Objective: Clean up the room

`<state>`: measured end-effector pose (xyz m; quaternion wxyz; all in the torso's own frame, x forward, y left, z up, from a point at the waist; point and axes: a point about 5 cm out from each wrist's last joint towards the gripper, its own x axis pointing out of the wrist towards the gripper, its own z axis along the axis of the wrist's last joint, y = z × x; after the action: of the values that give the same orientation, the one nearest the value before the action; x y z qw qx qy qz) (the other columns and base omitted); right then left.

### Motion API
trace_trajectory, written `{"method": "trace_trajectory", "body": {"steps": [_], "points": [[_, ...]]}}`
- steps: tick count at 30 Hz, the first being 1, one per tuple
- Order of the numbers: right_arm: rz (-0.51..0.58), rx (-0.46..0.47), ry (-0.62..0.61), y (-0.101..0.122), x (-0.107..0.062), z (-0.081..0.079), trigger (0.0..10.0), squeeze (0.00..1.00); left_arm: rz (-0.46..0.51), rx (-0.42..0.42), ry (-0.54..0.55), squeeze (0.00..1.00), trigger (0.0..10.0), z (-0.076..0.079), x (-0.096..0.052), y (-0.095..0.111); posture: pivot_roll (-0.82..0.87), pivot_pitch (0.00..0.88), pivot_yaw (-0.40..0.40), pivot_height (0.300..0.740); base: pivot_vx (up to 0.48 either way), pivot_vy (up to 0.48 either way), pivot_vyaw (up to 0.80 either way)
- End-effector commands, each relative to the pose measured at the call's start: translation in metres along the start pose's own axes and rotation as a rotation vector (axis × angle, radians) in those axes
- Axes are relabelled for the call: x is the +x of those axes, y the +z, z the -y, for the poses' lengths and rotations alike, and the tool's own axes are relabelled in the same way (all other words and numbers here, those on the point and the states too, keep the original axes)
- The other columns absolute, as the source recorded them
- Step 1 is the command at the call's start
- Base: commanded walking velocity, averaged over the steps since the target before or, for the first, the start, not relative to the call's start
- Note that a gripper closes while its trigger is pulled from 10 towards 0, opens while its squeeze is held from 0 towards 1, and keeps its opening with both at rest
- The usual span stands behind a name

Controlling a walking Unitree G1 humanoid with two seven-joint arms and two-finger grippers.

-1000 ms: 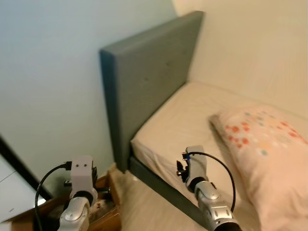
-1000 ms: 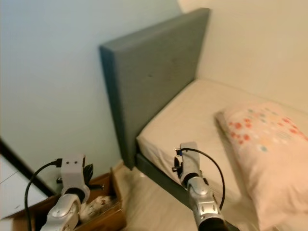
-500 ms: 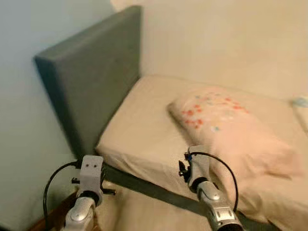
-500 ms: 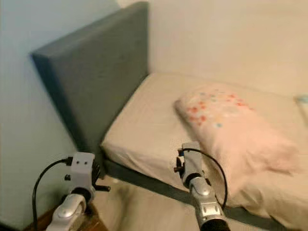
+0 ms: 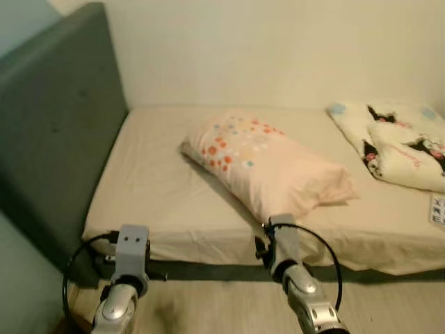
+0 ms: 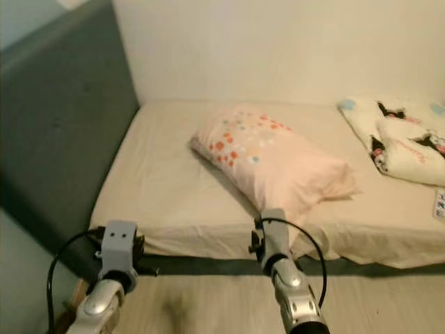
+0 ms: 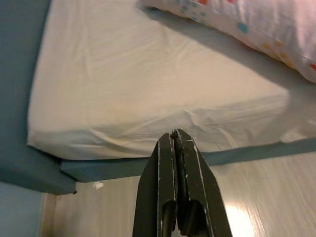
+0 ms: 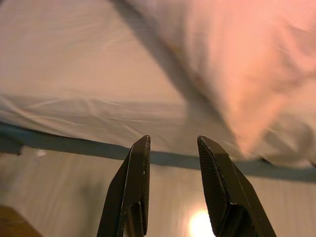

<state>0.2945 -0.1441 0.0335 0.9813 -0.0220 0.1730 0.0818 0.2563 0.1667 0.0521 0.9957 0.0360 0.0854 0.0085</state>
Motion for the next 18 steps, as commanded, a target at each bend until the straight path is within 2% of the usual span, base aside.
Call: {"method": "trace_trajectory", "body": {"steps": [1,7,12,18], "points": [[-0.013,0.002,-0.009,-0.0028,-0.0019,0.0034,10.0,0.00,-0.008,0.019,-0.007,0.00,10.0,0.0006,-0.0013,-0.0031,-0.04,0.099,-0.026,0.740,0.000,0.000,-0.80],[-0.016,-0.007,-0.001,-0.0031,-0.0030,0.0040,10.0,0.00,0.007,0.018,-0.002,0.00,10.0,0.0007,-0.0011,-0.0019,-0.04,0.096,-0.026,0.740,0.000,0.000,-0.73],[-0.016,-0.035,0.031,-0.0037,-0.0038,0.0008,10.0,0.00,0.029,0.010,-0.013,0.00,10.0,0.0019,-0.0023,0.0002,-0.04,0.094,-0.027,0.740,0.000,0.000,0.00],[-0.015,-0.031,0.035,-0.0039,-0.0041,-0.0009,10.0,0.00,0.040,0.005,-0.012,0.00,10.0,0.0009,-0.0032,0.0016,-0.04,0.093,-0.029,0.740,0.357,0.000,0.00]]}}
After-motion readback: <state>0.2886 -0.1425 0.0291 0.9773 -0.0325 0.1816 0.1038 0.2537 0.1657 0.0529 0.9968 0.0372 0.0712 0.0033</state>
